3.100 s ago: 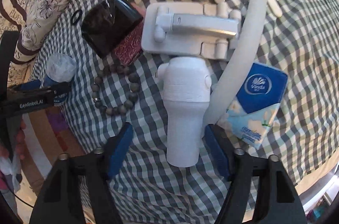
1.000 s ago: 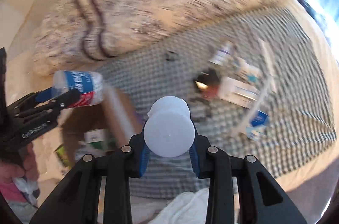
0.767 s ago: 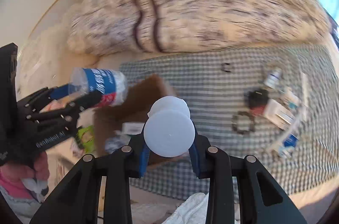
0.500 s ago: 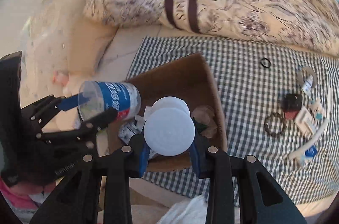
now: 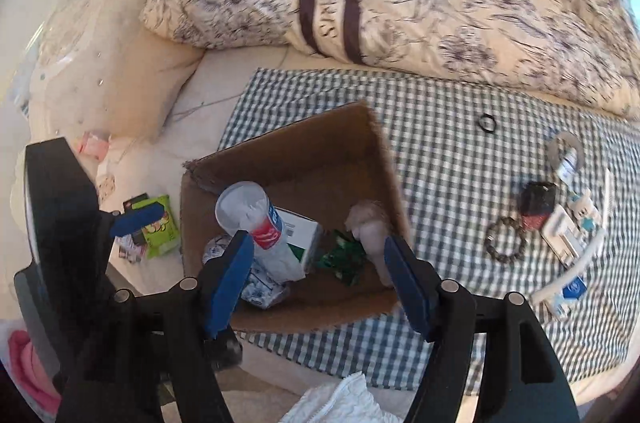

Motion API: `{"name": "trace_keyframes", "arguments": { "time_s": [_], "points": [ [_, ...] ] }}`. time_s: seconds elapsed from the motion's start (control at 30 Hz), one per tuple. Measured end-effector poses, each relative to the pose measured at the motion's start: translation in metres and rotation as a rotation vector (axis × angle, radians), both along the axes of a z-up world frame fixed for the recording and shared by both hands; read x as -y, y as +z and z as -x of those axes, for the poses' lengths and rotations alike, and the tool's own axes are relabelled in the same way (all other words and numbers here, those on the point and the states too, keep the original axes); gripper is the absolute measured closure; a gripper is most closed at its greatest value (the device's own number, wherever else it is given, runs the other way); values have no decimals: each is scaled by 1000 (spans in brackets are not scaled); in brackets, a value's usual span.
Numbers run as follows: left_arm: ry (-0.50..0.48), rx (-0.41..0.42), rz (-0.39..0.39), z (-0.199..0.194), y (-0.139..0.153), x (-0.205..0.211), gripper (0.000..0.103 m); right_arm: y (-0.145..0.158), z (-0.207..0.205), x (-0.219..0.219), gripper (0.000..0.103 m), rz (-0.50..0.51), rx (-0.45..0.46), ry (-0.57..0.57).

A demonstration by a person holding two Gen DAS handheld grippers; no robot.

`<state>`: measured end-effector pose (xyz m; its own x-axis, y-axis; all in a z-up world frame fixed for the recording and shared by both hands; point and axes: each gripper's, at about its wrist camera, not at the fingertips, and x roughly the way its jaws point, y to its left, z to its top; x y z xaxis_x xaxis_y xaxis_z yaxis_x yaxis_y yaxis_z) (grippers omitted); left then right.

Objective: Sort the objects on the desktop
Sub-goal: 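Carry the tub and bottle to the cardboard box and release them inside, then reach the left gripper to the bead bracelet while the right reaches the white tube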

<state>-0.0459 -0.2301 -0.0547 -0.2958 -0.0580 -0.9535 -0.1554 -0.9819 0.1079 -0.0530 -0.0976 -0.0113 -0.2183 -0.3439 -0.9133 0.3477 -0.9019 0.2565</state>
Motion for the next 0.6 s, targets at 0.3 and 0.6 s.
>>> {"name": "trace_keyframes", "arguments": {
  "time_s": [0.3,0.6],
  "points": [
    [-71,-30,-25,31,14,-77,0,14,-10,-136,35,-9,-18,-292],
    [-25,-2,-51,22,-12,-186,0,-12,-15,-310,35,-21,50,-494]
  ]
}}
